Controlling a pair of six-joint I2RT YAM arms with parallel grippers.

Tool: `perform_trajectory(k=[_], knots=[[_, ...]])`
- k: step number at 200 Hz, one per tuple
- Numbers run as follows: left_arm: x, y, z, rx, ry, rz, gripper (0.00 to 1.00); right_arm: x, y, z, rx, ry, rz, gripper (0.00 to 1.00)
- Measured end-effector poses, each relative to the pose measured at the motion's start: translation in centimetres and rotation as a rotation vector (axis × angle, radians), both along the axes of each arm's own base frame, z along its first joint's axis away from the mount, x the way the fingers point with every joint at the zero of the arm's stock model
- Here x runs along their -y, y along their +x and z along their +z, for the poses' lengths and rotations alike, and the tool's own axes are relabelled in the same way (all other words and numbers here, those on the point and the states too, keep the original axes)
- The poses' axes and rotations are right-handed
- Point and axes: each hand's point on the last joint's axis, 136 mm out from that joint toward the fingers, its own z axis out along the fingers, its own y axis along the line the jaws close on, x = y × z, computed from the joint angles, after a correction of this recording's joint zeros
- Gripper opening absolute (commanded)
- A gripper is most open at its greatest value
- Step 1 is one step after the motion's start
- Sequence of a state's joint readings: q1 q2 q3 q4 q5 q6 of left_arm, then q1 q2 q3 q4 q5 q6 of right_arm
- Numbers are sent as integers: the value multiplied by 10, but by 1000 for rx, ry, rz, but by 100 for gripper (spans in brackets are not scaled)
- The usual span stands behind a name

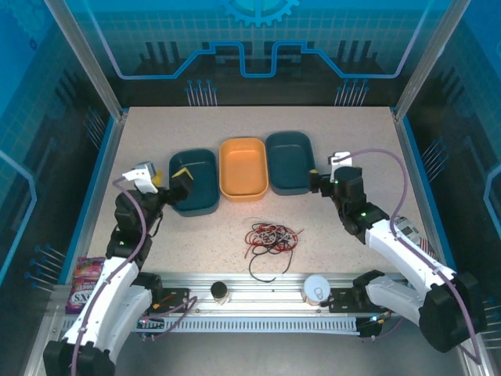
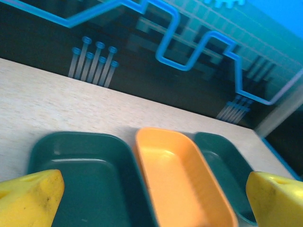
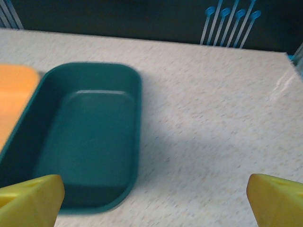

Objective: Untangle the cables

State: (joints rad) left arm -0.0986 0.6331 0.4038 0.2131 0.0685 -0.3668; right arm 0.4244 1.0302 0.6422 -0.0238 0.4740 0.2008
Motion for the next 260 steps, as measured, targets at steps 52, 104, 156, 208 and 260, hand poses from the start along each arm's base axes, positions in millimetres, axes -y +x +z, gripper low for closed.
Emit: perform_trajectory(k=[52,104,156,208,260], knots=[[67,-20,-27,-152,-50,-195,99,-54,-36,-9,-214,8,81,90],[106,-35,-50,-244,-16,-298,99,-96,-90,-29,-449,-36,241,78],[100,-29,-60,-276,12,-246,99,-123,-138,-63,-615,-58,366,87],[99,-26,-64,-290,23,-228,99,-137,-147,-110,-747,-134,362,93],[95,-26,-59,-275,20,-210,99,-140,-127,-136,-798,-144,292,78]])
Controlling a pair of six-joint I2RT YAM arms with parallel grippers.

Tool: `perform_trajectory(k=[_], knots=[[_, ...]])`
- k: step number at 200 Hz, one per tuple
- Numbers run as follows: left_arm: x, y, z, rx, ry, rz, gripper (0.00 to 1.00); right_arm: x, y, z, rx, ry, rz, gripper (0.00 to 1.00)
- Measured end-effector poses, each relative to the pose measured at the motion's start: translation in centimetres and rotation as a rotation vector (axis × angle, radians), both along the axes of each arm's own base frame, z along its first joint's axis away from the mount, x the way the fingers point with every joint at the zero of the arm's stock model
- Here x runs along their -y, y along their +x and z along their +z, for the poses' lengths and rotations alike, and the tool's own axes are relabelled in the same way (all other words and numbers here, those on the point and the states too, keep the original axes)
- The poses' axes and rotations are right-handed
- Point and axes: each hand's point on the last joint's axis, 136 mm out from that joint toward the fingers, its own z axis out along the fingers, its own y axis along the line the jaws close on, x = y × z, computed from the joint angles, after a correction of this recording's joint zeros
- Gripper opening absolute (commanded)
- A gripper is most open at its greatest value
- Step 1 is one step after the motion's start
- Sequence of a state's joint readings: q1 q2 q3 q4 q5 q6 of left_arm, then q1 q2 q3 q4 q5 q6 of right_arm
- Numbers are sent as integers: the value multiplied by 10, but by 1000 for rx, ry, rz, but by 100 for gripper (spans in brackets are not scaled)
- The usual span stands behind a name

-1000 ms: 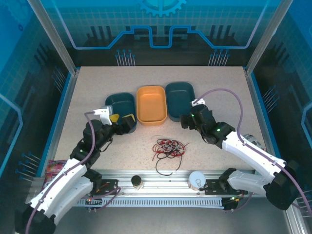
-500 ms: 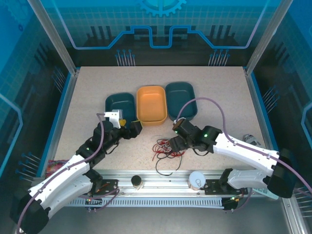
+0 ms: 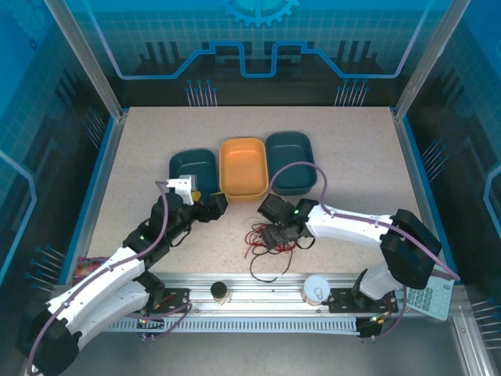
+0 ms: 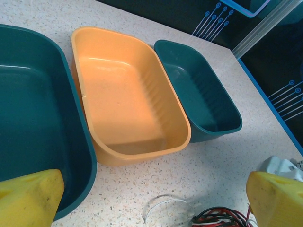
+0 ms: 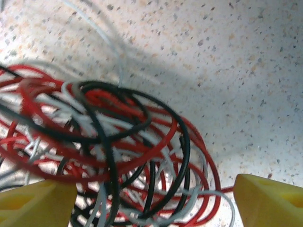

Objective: Untangle the cables

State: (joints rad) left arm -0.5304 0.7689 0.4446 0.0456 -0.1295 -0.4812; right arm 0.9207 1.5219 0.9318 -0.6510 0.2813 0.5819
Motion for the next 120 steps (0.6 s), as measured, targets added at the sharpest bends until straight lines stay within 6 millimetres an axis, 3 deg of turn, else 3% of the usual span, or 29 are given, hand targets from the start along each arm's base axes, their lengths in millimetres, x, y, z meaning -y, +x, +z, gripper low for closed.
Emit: perform_trajectory(k=[37,55,74,120], knots=[[-6,-2,6,18,-2,22,99,9,25,-2,7,33,-81,38],[-7,-2,5,14,3,27,99,15,39,-1,12,68,-141,24],[-8,-2,2,7,9,30,99,24,52,0,16,94,-194,18],[-8,-2,-3,-12,22,30,99,41,67,8,31,125,-290,14]])
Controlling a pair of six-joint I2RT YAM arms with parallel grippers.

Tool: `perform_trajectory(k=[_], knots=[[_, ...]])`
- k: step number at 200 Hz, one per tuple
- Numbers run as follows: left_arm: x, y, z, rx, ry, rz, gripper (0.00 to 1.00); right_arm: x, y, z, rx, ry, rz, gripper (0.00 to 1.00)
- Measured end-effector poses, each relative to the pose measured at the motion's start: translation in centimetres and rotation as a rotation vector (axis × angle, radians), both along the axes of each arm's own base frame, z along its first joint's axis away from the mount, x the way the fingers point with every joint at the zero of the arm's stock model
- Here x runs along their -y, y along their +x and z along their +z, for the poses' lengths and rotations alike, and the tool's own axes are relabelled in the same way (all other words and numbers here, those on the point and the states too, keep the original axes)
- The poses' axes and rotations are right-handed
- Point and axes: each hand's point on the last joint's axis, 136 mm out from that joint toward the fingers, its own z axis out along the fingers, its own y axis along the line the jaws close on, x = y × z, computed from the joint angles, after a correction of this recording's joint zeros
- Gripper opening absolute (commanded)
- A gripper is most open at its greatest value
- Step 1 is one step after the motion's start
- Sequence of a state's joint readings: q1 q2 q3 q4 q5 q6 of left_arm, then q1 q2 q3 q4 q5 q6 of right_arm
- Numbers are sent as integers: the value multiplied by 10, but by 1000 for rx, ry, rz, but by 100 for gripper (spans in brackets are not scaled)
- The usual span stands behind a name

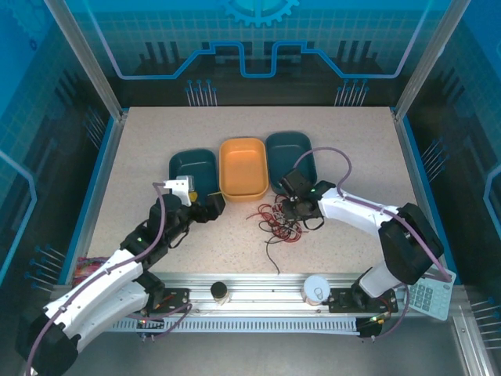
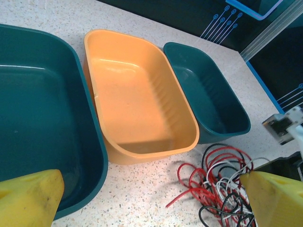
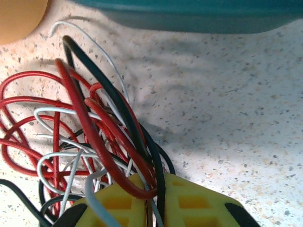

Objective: Untangle the cables

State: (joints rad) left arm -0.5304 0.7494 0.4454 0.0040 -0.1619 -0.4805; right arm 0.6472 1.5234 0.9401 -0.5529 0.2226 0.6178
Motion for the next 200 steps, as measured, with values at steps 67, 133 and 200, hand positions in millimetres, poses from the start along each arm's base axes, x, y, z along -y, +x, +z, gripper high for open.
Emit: perform_trajectory(k=[67,133,200], knots=[[10,9,2,-26,21,-27,99,4,1,30,62,68,-50,26],[39,10,-3,-78,42,-147,99,12,-7,36,52,52,-55,34],[70,-5,-30,-143,93,-238,99,23,-16,31,31,78,-98,31]])
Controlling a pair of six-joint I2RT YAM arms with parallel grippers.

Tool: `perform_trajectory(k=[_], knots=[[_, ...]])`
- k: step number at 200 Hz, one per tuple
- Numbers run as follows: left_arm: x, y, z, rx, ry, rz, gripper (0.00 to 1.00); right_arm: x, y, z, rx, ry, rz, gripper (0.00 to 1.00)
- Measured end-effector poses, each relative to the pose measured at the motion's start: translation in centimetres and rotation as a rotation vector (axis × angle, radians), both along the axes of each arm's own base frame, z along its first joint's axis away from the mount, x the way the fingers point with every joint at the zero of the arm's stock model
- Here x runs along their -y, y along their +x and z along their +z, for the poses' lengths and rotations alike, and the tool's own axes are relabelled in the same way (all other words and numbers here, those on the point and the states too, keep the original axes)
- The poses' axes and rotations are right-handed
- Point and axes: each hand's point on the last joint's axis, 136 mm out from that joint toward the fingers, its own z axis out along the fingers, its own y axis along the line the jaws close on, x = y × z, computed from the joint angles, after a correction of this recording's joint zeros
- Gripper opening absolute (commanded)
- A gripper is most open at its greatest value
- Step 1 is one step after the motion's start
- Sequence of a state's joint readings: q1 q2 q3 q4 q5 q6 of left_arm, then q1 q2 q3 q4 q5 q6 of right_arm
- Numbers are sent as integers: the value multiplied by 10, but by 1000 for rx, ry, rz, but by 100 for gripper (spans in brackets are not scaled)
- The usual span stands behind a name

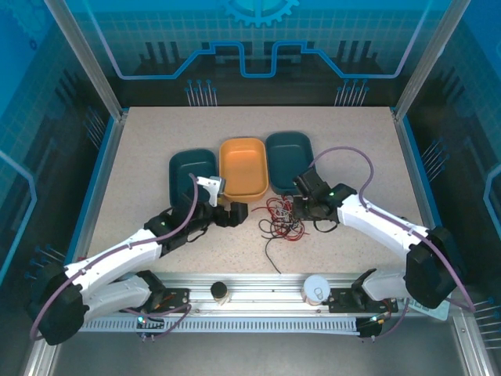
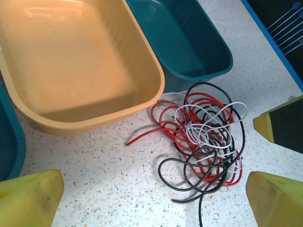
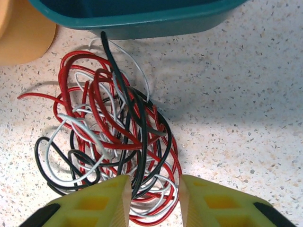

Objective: Untangle the cables

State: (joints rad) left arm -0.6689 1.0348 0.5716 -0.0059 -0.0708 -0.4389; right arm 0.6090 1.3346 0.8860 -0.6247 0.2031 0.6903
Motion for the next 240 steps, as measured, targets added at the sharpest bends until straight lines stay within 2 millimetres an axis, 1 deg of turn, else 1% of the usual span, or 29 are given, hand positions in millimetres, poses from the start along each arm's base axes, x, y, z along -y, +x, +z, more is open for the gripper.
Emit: perform_trajectory(k=[22,39,66,109,144,163,184,204,217,240], knots=[[-1,4,4,21,-5,15,99,1,-5,-12,-36,22,-20,28],[-3,8,7,40,-4,36,99,-2,-8,-21,-61,41,-21,28],[-10,12,10,60,9,75,99,-12,-5,-26,-74,81,-19,27],[-17,15,21,100,6,116,99,-22,1,-23,-59,131,-15,28],[-21,16,25,113,7,133,99,-23,2,-22,-56,144,-25,29],[-21,16,25,115,8,137,99,-22,0,-16,-41,156,-32,30],[-22,17,25,118,8,141,99,-21,1,-6,-9,175,-42,31],[-22,18,26,123,7,147,99,-20,1,1,13,180,-52,29],[-22,18,27,124,7,148,99,-20,0,-1,10,180,-58,28],[-22,18,27,124,7,148,99,-17,-5,-12,-14,168,-69,26]])
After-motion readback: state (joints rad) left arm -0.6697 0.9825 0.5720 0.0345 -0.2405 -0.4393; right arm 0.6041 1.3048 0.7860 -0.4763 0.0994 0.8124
